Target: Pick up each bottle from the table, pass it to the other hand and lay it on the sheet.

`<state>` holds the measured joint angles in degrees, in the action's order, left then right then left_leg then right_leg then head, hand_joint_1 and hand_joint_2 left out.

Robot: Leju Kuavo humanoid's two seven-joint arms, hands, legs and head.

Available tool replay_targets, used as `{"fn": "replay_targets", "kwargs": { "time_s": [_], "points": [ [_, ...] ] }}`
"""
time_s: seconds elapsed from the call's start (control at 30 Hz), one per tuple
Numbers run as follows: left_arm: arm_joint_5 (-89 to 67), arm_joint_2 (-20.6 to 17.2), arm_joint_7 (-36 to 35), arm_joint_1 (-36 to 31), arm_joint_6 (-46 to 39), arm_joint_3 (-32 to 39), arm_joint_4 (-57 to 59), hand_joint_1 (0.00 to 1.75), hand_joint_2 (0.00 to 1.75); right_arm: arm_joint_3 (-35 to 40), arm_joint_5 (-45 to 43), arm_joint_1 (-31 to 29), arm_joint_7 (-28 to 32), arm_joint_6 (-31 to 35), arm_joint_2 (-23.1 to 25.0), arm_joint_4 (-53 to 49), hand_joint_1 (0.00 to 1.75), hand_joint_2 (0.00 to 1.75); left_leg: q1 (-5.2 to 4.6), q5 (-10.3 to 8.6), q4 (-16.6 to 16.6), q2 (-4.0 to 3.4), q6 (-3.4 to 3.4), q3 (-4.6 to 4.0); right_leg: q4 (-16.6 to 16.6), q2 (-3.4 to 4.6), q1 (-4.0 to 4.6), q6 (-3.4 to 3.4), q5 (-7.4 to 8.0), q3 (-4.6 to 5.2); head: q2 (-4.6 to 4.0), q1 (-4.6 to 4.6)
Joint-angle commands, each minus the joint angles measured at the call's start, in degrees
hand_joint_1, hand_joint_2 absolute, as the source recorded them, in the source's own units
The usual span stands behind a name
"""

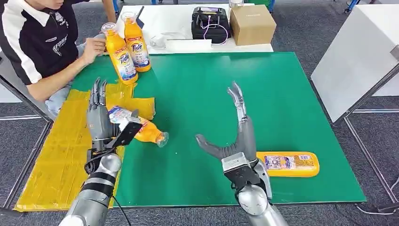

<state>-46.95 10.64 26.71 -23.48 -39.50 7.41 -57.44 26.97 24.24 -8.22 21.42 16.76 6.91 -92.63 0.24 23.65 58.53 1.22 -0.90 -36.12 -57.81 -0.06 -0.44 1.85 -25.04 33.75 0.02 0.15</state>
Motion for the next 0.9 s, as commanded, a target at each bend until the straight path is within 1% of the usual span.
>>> {"fn": "replay_targets", "kwargs": {
  "time_s": [0.03,0.07,0.13,0.17,0.23,0.33,0.37,0.4,0.43,0.47,0.5,0.53,0.6,0.73,0.9],
  "points": [
    [13.94,-2.82,-2.06,4.84,7.05,-6.99,-5.30,0.00,1.75,3.66,13.83,0.31,-5.77,-2.74,-7.47,3.75,0.00,1.75,0.06,0.11,-0.14,-0.20,0.01,0.38,0.26,0.10,0.08,-0.02,-0.02,-0.42,0.00,-0.02],
    [17.50,-3.11,-2.09,7.00,11.01,-7.26,-8.90,0.00,1.75,4.62,18.90,2.42,-7.79,-4.14,-10.78,1.86,0.00,1.75,0.10,0.11,-0.12,-0.17,0.02,0.37,0.27,0.06,0.12,-0.02,-0.03,-0.43,0.00,0.00],
    [18.38,-3.74,-3.17,8.84,13.47,-7.94,-11.70,0.00,1.75,3.87,20.79,5.47,-7.94,-4.24,-13.38,0.25,0.00,1.75,0.07,0.12,-0.14,-0.05,-0.01,0.37,0.31,-0.03,0.09,0.00,-0.06,-0.47,0.00,0.00],
    [18.04,-4.00,-3.52,9.26,13.88,-8.20,-12.42,0.00,1.75,3.38,21.51,6.64,-7.98,-4.39,-14.10,-0.42,0.00,1.75,0.03,0.07,-0.08,0.02,-0.01,0.19,0.18,-0.05,0.04,0.01,-0.05,-0.26,0.00,-0.02],
    [17.79,-4.30,-4.47,9.28,15.15,-8.29,-12.53,0.00,1.75,2.77,24.57,8.46,-8.96,-5.25,-16.06,-1.33,0.00,1.75,0.10,0.19,-0.16,-0.03,-0.02,0.50,0.39,-0.08,0.12,0.01,-0.11,-0.65,0.00,-0.02],
    [17.97,-4.34,-4.80,9.03,16.21,-8.29,-11.98,0.00,1.75,0.76,25.33,10.17,-9.56,-5.10,-16.92,-2.52,0.00,1.75,0.02,0.10,-0.04,0.04,-0.02,0.09,0.14,-0.09,0.00,0.00,-0.07,-0.17,0.00,-0.02],
    [18.11,-4.34,-4.96,8.84,16.63,-8.28,-11.55,0.00,1.75,0.18,25.34,10.46,-9.77,-5.39,-17.19,-2.96,0.00,1.75,0.06,0.14,-0.05,0.05,-0.02,0.20,0.22,-0.13,0.04,0.00,-0.10,-0.34,0.00,-0.02],
    [18.14,-4.32,-4.97,8.72,16.81,-8.26,-11.19,0.00,1.75,-0.27,25.43,10.75,-9.92,-5.47,-17.33,-3.36,0.00,1.75,0.02,0.08,-0.04,0.07,-0.02,0.06,0.15,-0.12,-0.01,0.00,-0.06,-0.16,0.00,0.00],
    [18.18,-4.26,-4.95,8.58,17.12,-8.28,-10.77,0.00,1.75,-0.81,25.32,11.12,-10.08,-6.03,-17.46,-3.82,0.00,1.75,0.04,0.11,-0.04,0.05,-0.01,0.14,0.19,-0.12,0.03,-0.01,-0.08,-0.26,0.00,-0.02],
    [18.23,-4.31,-4.95,8.54,17.24,-8.28,-10.67,0.00,1.75,-0.97,25.26,11.21,-10.07,-6.25,-17.48,-3.96,0.00,1.75,-0.02,0.07,-0.02,0.05,-0.01,0.00,0.09,-0.09,-0.04,0.00,-0.05,-0.07,0.00,0.00],
    [18.25,-4.32,-4.95,8.49,17.34,-8.30,-10.52,0.00,1.75,-1.16,25.34,11.38,-10.14,-6.46,-17.84,-4.03,0.00,1.75,0.01,0.11,-0.03,0.01,0.00,0.10,0.15,-0.08,0.00,-0.02,-0.07,-0.19,0.00,-0.02],
    [18.33,-4.33,-4.95,8.38,17.66,-8.32,-10.38,0.00,1.75,-1.87,24.99,11.84,-10.26,-7.14,-18.45,-4.29,0.00,1.75,-0.03,0.07,-0.01,0.01,-0.01,0.00,0.10,-0.06,-0.02,-0.01,-0.04,-0.05,0.00,-0.02],
    [18.44,-4.33,-4.95,8.34,17.87,-8.31,-10.40,0.00,1.75,-2.63,24.38,12.15,-10.01,-7.63,-19.05,-4.40,0.00,1.75,-0.01,0.09,-0.03,0.03,-0.01,0.07,0.13,-0.11,-0.01,-0.02,-0.06,-0.14,0.00,-0.02],
    [18.44,-4.33,-4.95,8.34,17.87,-8.31,-10.40,0.00,1.75,-2.63,24.38,12.15,-10.01,-7.63,-19.05,-4.40,0.00,1.75,0.02,0.15,-0.03,-0.09,0.00,0.18,0.17,-0.01,0.03,-0.02,-0.08,-0.24,0.00,-0.02],
    [18.57,-4.36,-4.96,8.42,18.10,-8.37,-10.71,0.00,1.75,-3.25,23.81,12.28,-10.36,-8.17,-19.02,-4.52,0.00,1.75,-0.01,0.10,-0.02,-0.05,-0.01,0.07,0.11,-0.02,-0.01,-0.01,-0.05,-0.10,0.00,-0.02]
  ]
}}
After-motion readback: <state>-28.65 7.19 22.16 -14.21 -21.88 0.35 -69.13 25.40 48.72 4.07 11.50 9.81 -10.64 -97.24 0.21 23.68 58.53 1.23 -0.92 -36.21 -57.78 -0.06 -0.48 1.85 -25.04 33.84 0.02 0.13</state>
